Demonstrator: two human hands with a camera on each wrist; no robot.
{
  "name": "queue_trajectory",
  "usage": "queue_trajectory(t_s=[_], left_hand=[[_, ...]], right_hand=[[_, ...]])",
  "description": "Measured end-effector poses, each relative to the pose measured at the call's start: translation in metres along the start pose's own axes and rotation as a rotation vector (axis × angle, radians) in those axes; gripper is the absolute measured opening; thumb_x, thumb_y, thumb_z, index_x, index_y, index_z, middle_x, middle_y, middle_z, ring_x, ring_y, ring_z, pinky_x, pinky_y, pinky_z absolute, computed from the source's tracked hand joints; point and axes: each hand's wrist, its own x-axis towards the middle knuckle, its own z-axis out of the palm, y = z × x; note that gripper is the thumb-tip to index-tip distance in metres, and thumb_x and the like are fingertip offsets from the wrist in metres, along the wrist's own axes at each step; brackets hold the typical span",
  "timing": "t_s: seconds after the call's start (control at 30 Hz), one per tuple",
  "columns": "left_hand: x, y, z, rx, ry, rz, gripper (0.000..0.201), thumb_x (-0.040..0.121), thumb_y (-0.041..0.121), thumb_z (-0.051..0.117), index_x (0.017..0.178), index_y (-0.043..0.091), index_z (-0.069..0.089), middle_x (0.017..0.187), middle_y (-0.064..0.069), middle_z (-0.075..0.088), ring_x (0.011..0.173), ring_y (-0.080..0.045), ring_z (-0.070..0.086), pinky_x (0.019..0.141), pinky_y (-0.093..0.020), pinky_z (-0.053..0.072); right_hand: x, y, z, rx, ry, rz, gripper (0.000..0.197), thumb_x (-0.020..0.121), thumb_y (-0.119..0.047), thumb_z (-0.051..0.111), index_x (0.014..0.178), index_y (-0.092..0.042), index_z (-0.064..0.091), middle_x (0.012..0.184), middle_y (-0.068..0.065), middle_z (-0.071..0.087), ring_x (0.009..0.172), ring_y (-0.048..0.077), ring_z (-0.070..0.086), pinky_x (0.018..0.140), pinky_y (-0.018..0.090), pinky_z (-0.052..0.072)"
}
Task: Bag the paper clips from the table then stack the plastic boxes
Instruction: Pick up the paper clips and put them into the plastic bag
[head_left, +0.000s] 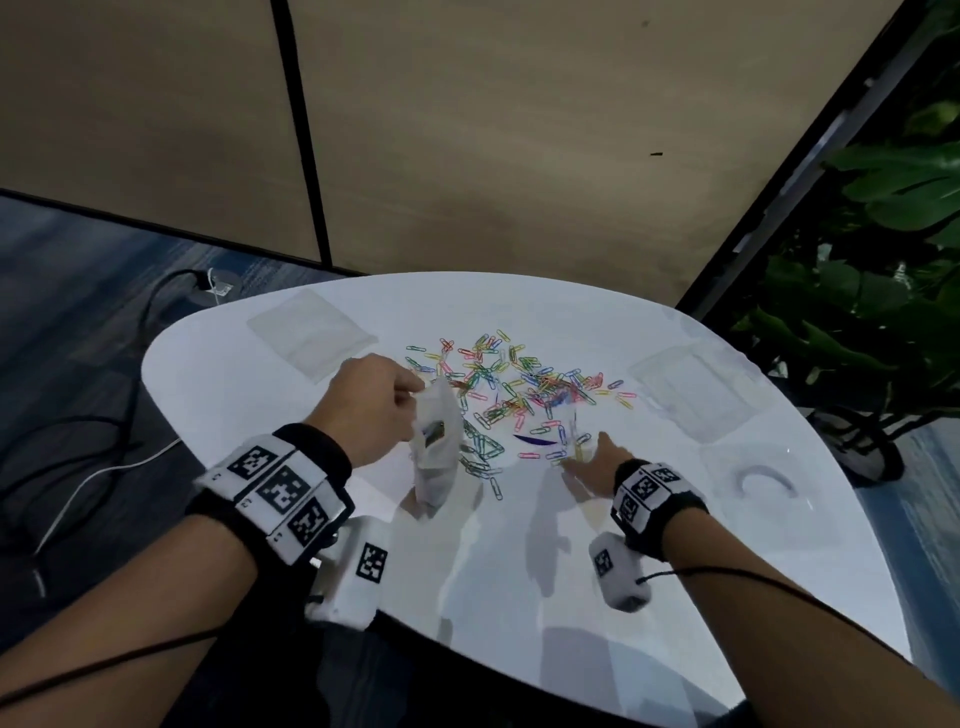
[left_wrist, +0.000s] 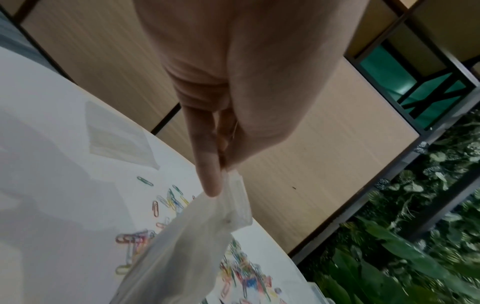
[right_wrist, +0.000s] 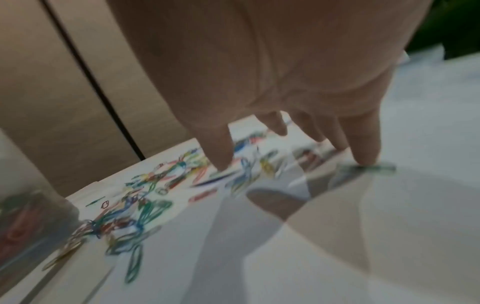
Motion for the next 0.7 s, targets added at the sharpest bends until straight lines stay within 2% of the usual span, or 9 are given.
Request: queue_trajectory(t_s=[0.1, 0.2, 0.27, 0.33, 0.43, 0.5, 0.53, 0.63, 0.7], left_hand=[[0.000, -0.017, -0.015, -0.001, 0.038, -0.054, 0.028, 0.088, 0.000, 0.053, 0.110, 0.005, 0.071, 0.086, -0.013, 0.074, 0.069, -0.024, 0.074, 0.077, -0.031, 0.061], [-0.001, -0.034, -0.022, 0.050, 0.060, -0.065, 0.032, 0.087, 0.003, 0.054, 0.113, 0.007, 0.072, 0.096, -0.012, 0.074, 0.083, -0.026, 0.074, 0.090, -0.037, 0.059], [-0.002, -0.043, -0.024, 0.064, 0.057, -0.077, 0.032, 0.088, 0.003, 0.054, 0.113, 0.009, 0.072, 0.100, -0.012, 0.074, 0.087, -0.028, 0.073, 0.092, -0.039, 0.057], [-0.002, -0.048, -0.026, 0.069, 0.058, -0.089, 0.031, 0.088, 0.004, 0.053, 0.113, 0.009, 0.072, 0.097, -0.011, 0.074, 0.082, -0.026, 0.074, 0.091, -0.038, 0.058], [0.001, -0.049, -0.029, 0.085, 0.046, -0.096, 0.032, 0.088, 0.003, 0.052, 0.113, 0.009, 0.070, 0.089, -0.009, 0.076, 0.079, -0.023, 0.074, 0.091, -0.037, 0.058], [0.001, -0.048, -0.029, 0.082, 0.036, -0.106, 0.032, 0.088, 0.004, 0.052, 0.115, 0.008, 0.069, 0.084, -0.010, 0.077, 0.082, -0.023, 0.074, 0.094, -0.036, 0.056], [0.002, -0.048, -0.029, 0.078, 0.029, -0.108, 0.033, 0.088, 0.004, 0.052, 0.116, 0.008, 0.069, 0.082, -0.010, 0.077, 0.081, -0.022, 0.074, 0.094, -0.036, 0.056], [0.000, -0.048, -0.026, 0.086, 0.006, -0.116, 0.033, 0.088, 0.005, 0.052, 0.117, 0.008, 0.068, 0.079, -0.010, 0.077, 0.076, -0.017, 0.073, 0.094, -0.035, 0.056], [-0.001, -0.046, -0.023, 0.093, -0.013, -0.109, 0.032, 0.089, 0.006, 0.052, 0.117, 0.008, 0.068, 0.079, -0.010, 0.077, 0.072, -0.015, 0.073, 0.092, -0.034, 0.057]], right_hand=[[0.011, -0.025, 0.030, 0.083, 0.089, 0.000, 0.080, 0.091, -0.054, 0.050, 0.151, -0.012, 0.018, 0.151, 0.021, 0.026, 0.138, 0.040, 0.032, 0.111, 0.047, 0.033], [0.016, -0.055, 0.040, 0.068, 0.149, -0.104, 0.085, 0.093, -0.054, 0.047, 0.154, -0.010, 0.009, 0.160, 0.020, 0.010, 0.146, 0.039, 0.014, 0.117, 0.049, 0.024], [0.017, -0.069, 0.045, 0.020, 0.149, -0.190, 0.088, 0.093, -0.056, 0.046, 0.155, -0.012, 0.003, 0.162, 0.018, 0.003, 0.149, 0.038, 0.007, 0.117, 0.050, 0.021], [0.016, -0.080, 0.050, -0.062, 0.144, -0.287, 0.090, 0.091, -0.061, 0.045, 0.156, -0.016, 0.001, 0.163, 0.017, 0.001, 0.149, 0.038, 0.006, 0.117, 0.053, 0.022], [0.010, -0.092, 0.058, -0.177, 0.122, -0.397, 0.085, 0.089, -0.066, 0.044, 0.155, -0.027, 0.009, 0.163, 0.012, 0.002, 0.148, 0.040, 0.007, 0.115, 0.055, 0.023], [0.008, -0.096, 0.061, -0.251, 0.127, -0.435, 0.072, 0.093, -0.056, 0.045, 0.153, -0.028, 0.018, 0.162, 0.011, 0.009, 0.146, 0.042, 0.014, 0.114, 0.053, 0.027], [0.007, -0.098, 0.061, -0.289, 0.154, -0.452, 0.063, 0.096, -0.046, 0.046, 0.151, -0.024, 0.025, 0.159, 0.012, 0.019, 0.142, 0.041, 0.024, 0.111, 0.051, 0.033], [0.003, -0.102, 0.054, -0.413, 0.295, -0.553, 0.031, 0.094, -0.007, 0.048, 0.124, -0.008, 0.055, 0.127, 0.016, 0.055, 0.114, 0.033, 0.055, 0.093, 0.040, 0.051], [0.000, -0.102, 0.047, -0.450, 0.318, -0.582, 0.027, 0.089, 0.007, 0.045, 0.107, -0.001, 0.063, 0.110, 0.016, 0.062, 0.102, 0.031, 0.062, 0.084, 0.035, 0.052]])
